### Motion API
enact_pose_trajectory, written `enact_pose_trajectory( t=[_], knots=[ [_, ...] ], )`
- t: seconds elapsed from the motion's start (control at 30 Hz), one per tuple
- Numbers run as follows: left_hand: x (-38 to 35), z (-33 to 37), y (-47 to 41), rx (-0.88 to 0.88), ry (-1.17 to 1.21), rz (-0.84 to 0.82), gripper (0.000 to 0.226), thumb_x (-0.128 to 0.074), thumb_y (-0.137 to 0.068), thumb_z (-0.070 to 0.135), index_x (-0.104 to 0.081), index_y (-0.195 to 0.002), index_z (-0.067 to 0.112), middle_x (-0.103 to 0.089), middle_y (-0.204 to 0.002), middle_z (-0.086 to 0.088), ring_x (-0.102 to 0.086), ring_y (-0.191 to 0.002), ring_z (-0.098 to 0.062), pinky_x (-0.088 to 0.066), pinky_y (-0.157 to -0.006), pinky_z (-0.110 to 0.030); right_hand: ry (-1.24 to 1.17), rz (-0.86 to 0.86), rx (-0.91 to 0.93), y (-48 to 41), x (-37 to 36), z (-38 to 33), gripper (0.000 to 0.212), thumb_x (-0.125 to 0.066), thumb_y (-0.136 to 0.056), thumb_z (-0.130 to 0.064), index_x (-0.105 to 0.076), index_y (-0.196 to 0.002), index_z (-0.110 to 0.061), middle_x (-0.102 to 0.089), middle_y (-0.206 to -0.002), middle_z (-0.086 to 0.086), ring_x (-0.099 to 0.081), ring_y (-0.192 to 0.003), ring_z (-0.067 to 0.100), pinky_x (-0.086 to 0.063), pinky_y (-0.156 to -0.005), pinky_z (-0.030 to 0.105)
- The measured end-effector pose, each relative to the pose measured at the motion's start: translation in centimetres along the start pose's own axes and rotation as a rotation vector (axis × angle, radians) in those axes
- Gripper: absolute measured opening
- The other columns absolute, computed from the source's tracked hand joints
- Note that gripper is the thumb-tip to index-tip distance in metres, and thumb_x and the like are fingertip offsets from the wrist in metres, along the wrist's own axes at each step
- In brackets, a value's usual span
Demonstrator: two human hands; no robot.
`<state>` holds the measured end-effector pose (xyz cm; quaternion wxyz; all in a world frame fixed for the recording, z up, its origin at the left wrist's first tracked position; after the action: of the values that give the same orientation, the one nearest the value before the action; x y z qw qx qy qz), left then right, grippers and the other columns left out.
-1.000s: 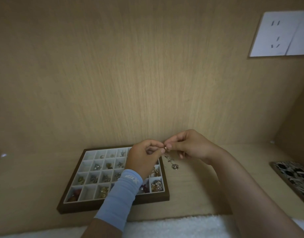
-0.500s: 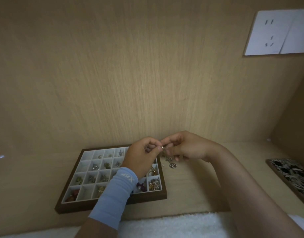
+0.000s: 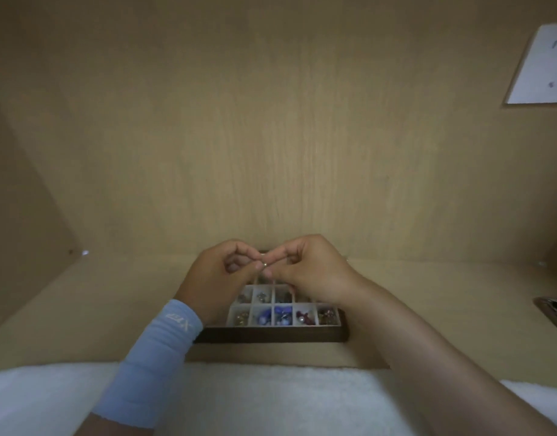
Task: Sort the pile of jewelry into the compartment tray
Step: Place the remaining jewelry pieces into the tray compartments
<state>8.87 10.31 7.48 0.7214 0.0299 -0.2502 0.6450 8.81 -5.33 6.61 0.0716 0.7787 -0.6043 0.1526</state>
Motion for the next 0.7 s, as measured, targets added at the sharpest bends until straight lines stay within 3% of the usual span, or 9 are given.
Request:
enact_pose_trajectory(
  t=[0.1, 0.17, 0.3, 0.5, 0.6, 0.7],
  knots=[
    [2.6, -1.6, 1.7, 0.037, -0.023, -0.021, 0.014, -0.073, -0.081, 0.000, -0.071, -0.080, 0.014, -0.073, -0.071, -0.003, -0.064, -0.065, -0.009, -0.051, -0.065, -0.020, 0.091, -0.024, 0.038, 0.2, -3.4, -0.5, 0.013, -0.081, -0.082, -0.023, -0.080, -0.095, -0.021, -0.077, -0.082, -0.004, -0.067, -0.067, 0.000, -0.052, -0.067, 0.019],
    [4.0, -2.8, 2.6, 0.071, -0.070, -0.022, 0.014, -0.074, -0.081, 0.003, -0.072, -0.077, 0.017, -0.074, -0.075, -0.005, -0.066, -0.069, -0.013, -0.051, -0.068, -0.023, 0.199, -0.043, 0.067, 0.0, -5.3, -0.7, 0.010, -0.081, -0.082, -0.028, -0.081, -0.092, -0.026, -0.074, -0.076, -0.010, -0.062, -0.064, -0.005, -0.052, -0.066, 0.020],
    [5.6, -5.2, 4.0, 0.119, -0.191, -0.034, 0.015, -0.077, -0.079, 0.012, -0.072, -0.074, 0.025, -0.073, -0.072, 0.000, -0.062, -0.063, -0.007, -0.050, -0.065, -0.024, 0.447, -0.102, 0.072, -0.9, -7.9, -1.0, 0.010, -0.079, -0.080, -0.038, -0.078, -0.086, -0.030, -0.073, -0.080, -0.012, -0.066, -0.076, 0.004, -0.058, -0.078, 0.036],
    [5.7, -5.2, 4.1, 0.006, -0.588, -0.078, 0.026, -0.078, -0.074, 0.032, -0.059, -0.061, 0.045, -0.058, -0.071, 0.018, -0.049, -0.071, -0.002, -0.039, -0.068, -0.023, 0.770, -0.166, 0.122, -1.0, -9.7, -1.0, 0.008, -0.071, -0.086, -0.037, -0.076, -0.087, -0.032, -0.071, -0.086, -0.012, -0.064, -0.085, 0.009, -0.054, -0.077, 0.033],
    [5.7, -5.4, 4.0, -0.017, -0.604, -0.096, 0.027, -0.075, -0.077, 0.032, -0.056, -0.063, 0.045, -0.052, -0.074, 0.018, -0.045, -0.074, -0.004, -0.041, -0.072, -0.027, 0.822, -0.137, 0.154, -1.1, -10.0, -1.2, 0.010, -0.067, -0.088, -0.036, -0.077, -0.089, -0.032, -0.071, -0.087, -0.009, -0.063, -0.084, 0.010, -0.051, -0.072, 0.030],
    [5.7, -5.5, 3.9, -0.038, -0.599, -0.079, 0.017, -0.074, -0.080, 0.029, -0.064, -0.073, 0.041, -0.049, -0.073, 0.020, -0.044, -0.073, -0.003, -0.038, -0.071, -0.025, 0.817, -0.132, 0.184, -1.0, -10.1, -1.3, 0.015, -0.064, -0.092, -0.030, -0.077, -0.096, -0.034, -0.068, -0.093, -0.012, -0.062, -0.090, 0.009, -0.052, -0.076, 0.032]
  ],
)
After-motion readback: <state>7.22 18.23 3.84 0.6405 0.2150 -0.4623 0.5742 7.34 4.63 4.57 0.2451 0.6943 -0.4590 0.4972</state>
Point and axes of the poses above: each hand's wrist, its own y-axis away from the middle knuckle, its own x-axis out of the back of the hand, z = x × y, the point moved 7 cm from there along -y, towards the middle knuckle
